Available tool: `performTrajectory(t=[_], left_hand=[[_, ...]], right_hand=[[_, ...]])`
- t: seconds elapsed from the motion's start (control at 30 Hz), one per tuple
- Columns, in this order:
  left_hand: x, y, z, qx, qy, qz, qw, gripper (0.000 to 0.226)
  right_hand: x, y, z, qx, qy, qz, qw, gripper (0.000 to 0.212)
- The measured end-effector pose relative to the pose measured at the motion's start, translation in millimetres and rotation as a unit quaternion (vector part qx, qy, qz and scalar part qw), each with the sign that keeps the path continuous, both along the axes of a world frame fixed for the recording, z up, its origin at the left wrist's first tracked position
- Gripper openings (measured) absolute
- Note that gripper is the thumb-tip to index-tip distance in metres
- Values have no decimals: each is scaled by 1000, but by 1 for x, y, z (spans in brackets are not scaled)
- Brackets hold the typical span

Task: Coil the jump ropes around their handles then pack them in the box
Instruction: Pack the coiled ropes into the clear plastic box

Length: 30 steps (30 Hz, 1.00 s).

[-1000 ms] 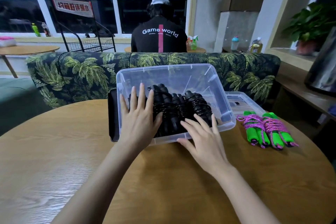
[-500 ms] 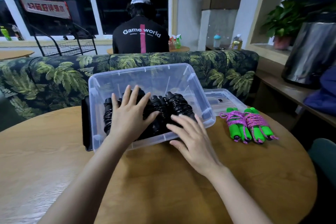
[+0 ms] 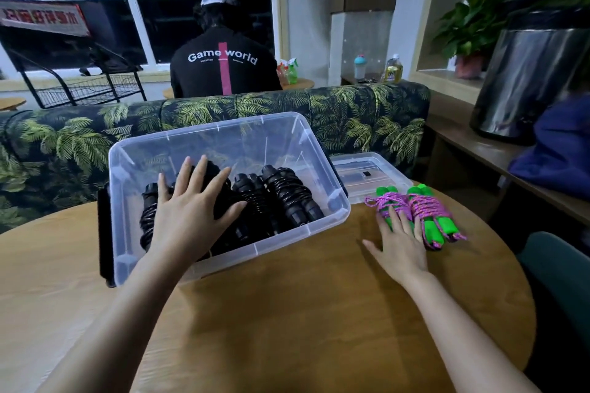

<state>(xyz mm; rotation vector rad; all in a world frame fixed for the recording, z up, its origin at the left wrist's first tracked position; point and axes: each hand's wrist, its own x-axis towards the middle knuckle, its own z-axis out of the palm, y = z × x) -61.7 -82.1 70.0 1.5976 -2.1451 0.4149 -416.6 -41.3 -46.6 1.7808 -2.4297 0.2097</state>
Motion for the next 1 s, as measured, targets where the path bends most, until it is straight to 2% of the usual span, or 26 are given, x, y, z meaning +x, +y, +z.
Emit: performTrajectory(t=[0.17, 0.27, 0.33, 0.43, 0.53, 0.7, 1.0], left_hand=[[0, -1, 0, 6, 9, -5, 1000, 74], [1, -2, 1, 9, 10, -6, 1000, 74], [0, -2, 1, 10, 11, -5, 1000, 75], [0, 0, 1, 8, 15, -10, 1000, 75], [0, 2, 0, 3, 14, -14, 1000, 77], [0, 4, 1, 9, 3, -9, 1000, 80], [-1, 3, 0, 12, 4, -14, 1000, 77]], right_hand=[[17, 21, 0, -109, 18, 32, 993, 71], [23, 25, 7, -170, -3, 6, 985, 68], [25, 23, 15, -124, -41, -35, 991, 78], [29, 16, 14, 0, -96, -77, 992, 95], [32, 15, 4, 20, -118, -88, 989, 94], [27, 28, -1, -63, -133, -99, 984, 75], [33, 59, 59, -261, -217, -77, 937, 71]])
